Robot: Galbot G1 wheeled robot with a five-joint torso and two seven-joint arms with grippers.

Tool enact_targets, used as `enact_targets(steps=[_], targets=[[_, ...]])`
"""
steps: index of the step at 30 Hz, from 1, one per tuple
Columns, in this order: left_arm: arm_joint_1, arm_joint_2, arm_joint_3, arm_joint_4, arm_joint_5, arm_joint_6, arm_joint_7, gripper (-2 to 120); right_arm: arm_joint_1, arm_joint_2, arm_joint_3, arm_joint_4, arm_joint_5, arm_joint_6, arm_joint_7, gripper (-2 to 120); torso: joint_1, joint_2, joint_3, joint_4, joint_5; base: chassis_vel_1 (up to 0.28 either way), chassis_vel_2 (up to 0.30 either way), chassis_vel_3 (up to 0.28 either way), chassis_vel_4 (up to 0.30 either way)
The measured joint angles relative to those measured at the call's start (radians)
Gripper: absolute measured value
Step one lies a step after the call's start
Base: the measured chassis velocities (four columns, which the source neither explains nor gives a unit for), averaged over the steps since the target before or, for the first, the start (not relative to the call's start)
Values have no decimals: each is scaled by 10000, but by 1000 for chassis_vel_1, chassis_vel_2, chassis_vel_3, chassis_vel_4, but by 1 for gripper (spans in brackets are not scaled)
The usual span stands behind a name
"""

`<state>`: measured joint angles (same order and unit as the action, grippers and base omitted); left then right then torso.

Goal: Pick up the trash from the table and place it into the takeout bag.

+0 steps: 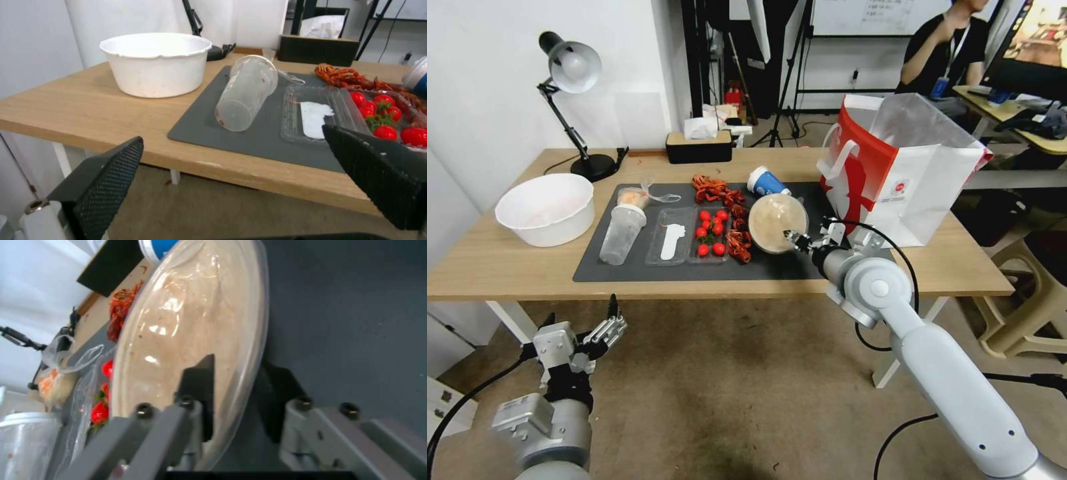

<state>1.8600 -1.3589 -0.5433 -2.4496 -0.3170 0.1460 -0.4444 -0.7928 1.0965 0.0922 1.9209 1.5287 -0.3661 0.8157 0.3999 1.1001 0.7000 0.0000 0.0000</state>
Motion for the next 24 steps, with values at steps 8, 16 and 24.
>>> enact_targets(steps=[8, 16, 24], targets=[[22, -37, 86, -2, 20, -10, -3, 100, 4, -32, 9, 0, 25, 16, 94, 0, 0, 0, 0, 1, 0, 0, 0, 0, 0], [71, -33, 55, -44, 34, -43, -29, 100, -122, -379, -139, 212, -1308, 514, -1156, 0, 1, -1, 0, 1, 0, 0, 0, 0, 0], [152, -75, 129, -134, 82, -46, -38, 100, -111, -1664, -270, 1015, -5298, 1332, -3306, 0, 0, 0, 0, 0, 2, 0, 0, 0, 0]])
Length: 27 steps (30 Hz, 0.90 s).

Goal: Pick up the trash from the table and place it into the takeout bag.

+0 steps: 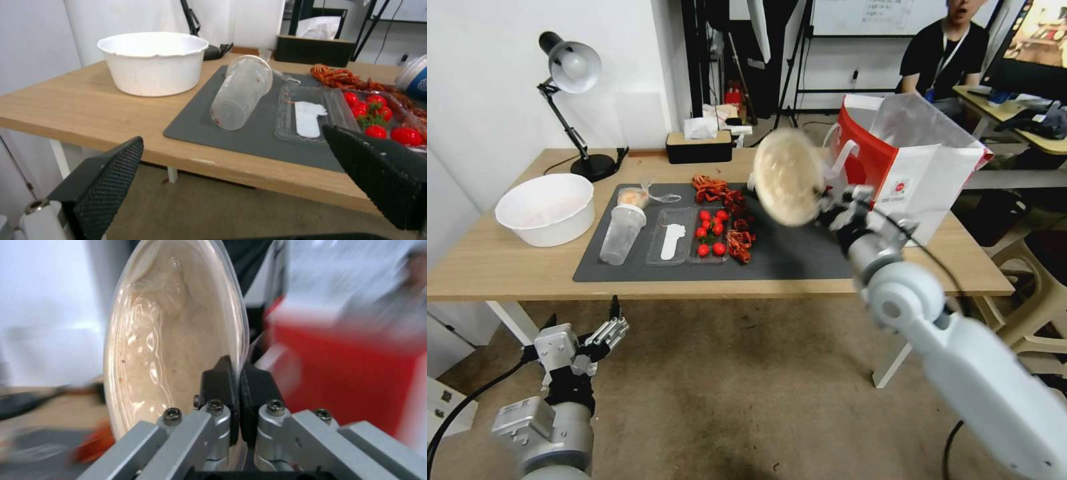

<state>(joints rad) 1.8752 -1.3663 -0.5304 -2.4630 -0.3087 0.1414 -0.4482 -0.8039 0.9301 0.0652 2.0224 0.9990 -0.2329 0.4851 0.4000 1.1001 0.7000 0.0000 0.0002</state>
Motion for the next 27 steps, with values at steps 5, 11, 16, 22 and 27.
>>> enact_targets(steps=[5, 11, 16, 22, 27], targets=[[41, -56, 75, -54, 89, -8, -10, 100, 1063, -1558, 641, 215, -2118, -321, 398, 0, 0, -1, 0, 0, 0, 0, 0, 0, 0], [64, -85, 133, -121, 121, -43, -21, 100, 2218, -2697, 952, -149, -1859, -873, 1007, 0, 0, -1, 0, -1, -1, 0, 0, 0, 0], [148, -99, 113, -157, 138, -56, -40, 100, 2385, -2608, 911, -470, -1661, -804, 879, 0, 0, -1, 0, 1, -2, 0, 0, 0, 0], [183, -70, -38, -198, 93, -74, -52, 100, 2438, -2450, 845, -846, -1923, -717, 978, 0, 0, -1, 1, 0, -1, 0, 0, 0, 0], [169, -69, -6, -188, 91, -75, -56, 100, 2593, -2326, 814, -977, -1702, -207, 924, 0, 0, -1, 0, -1, -2, 0, 0, 0, 0]])
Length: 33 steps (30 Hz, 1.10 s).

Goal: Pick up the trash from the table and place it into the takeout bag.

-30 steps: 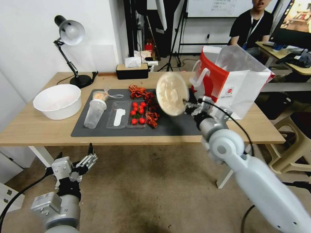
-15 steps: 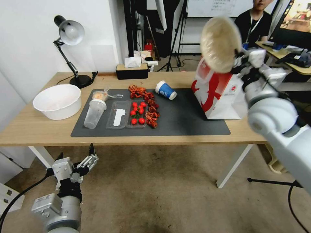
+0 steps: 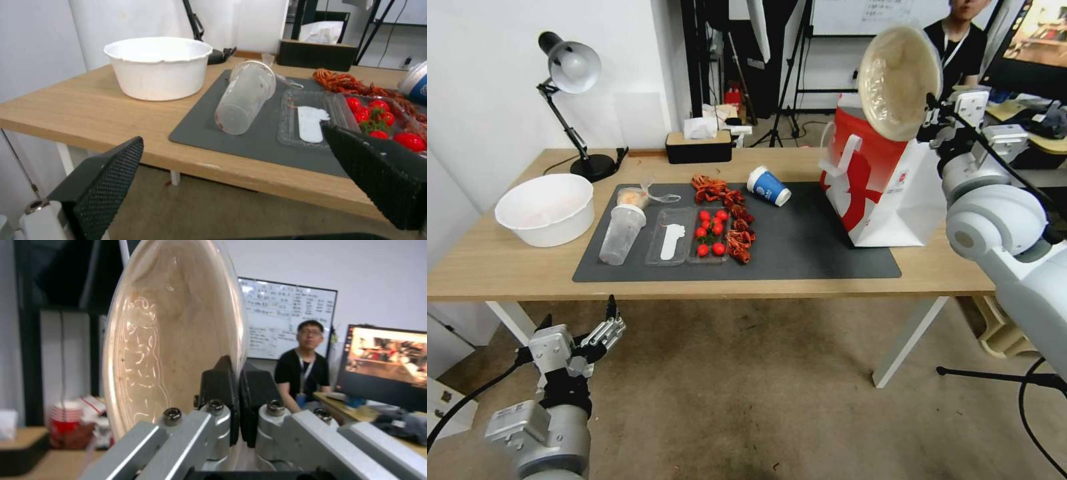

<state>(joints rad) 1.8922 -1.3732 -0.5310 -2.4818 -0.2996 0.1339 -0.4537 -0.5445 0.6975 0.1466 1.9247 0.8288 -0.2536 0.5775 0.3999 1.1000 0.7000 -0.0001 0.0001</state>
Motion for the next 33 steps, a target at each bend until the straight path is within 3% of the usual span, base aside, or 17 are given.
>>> enact_targets(steps=[8, 17, 23, 30, 33], targets=[[-71, 10, 85, 50, 4, 17, -1, 100, 465, 139, -106, -177, 415, 285, 31, 0, 0, 0, 0, 1, -1, 0, 0, 0, 0], [-95, 32, 55, 97, -22, 17, -3, 100, 447, 91, -137, -343, 224, -18, 163, 2, 0, 0, 0, 2, 0, 0, 0, 0, 0], [-113, 44, 64, 137, -29, 18, -4, 100, 291, 61, -120, -378, 78, -88, 49, 25, 0, 0, 0, 1, 0, 0, 0, 0, 0], [-113, 50, 63, 138, -31, 18, -4, 100, 283, 78, -111, -383, 78, -88, 46, 41, 0, 0, 0, 1, -1, 0, 0, 0, 0], [-113, 55, 45, 138, -43, 18, -4, 100, 275, 98, -111, -387, 76, -88, 23, 61, 0, 0, 0, 1, -1, 0, 0, 0, 0]])
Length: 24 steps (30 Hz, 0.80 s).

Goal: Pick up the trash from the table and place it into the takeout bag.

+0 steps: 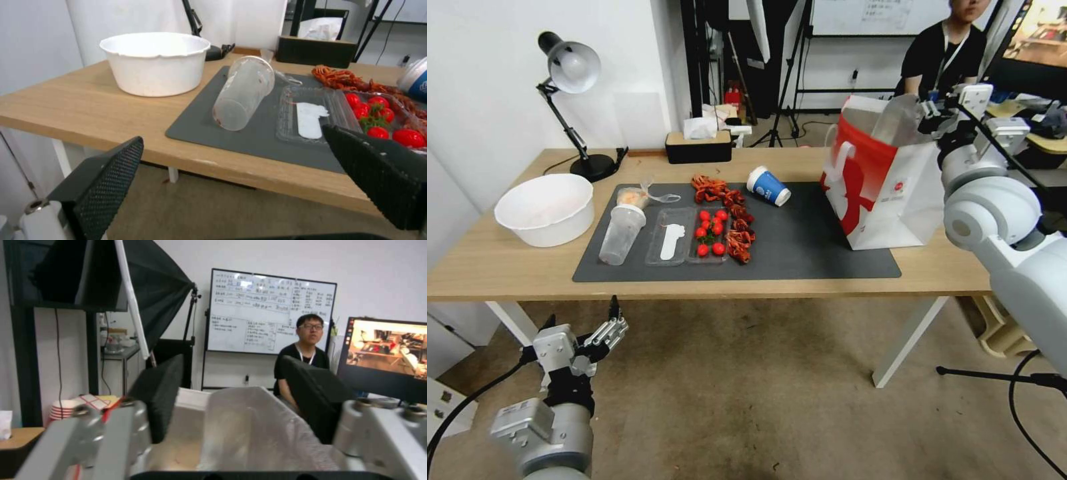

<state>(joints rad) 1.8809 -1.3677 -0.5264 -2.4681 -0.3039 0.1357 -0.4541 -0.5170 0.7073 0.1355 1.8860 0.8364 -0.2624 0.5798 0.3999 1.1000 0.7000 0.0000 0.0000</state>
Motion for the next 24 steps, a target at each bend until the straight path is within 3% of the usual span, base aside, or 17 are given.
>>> enact_targets(steps=[11, 21, 24], targets=[[-11, 15, -29, -7, -101, 26, -6, 100, -111, 60, -10, 90, 52, -8, -49, 98, 1, 0, 0, 0, 0, 0, 0, 0, 0], [8, 5, -34, -38, -71, 36, -6, 100, -440, -55, 101, 837, 1228, 143, -546, 100, 0, 0, 0, 1, -1, 0, 0, 0, 0], [20, 2, -33, -56, -65, 38, -6, 100, -1072, -156, 255, 1517, 1635, 652, -1092, 100, 1, 0, 0, 1, 0, 0, 0, 0, 0]])
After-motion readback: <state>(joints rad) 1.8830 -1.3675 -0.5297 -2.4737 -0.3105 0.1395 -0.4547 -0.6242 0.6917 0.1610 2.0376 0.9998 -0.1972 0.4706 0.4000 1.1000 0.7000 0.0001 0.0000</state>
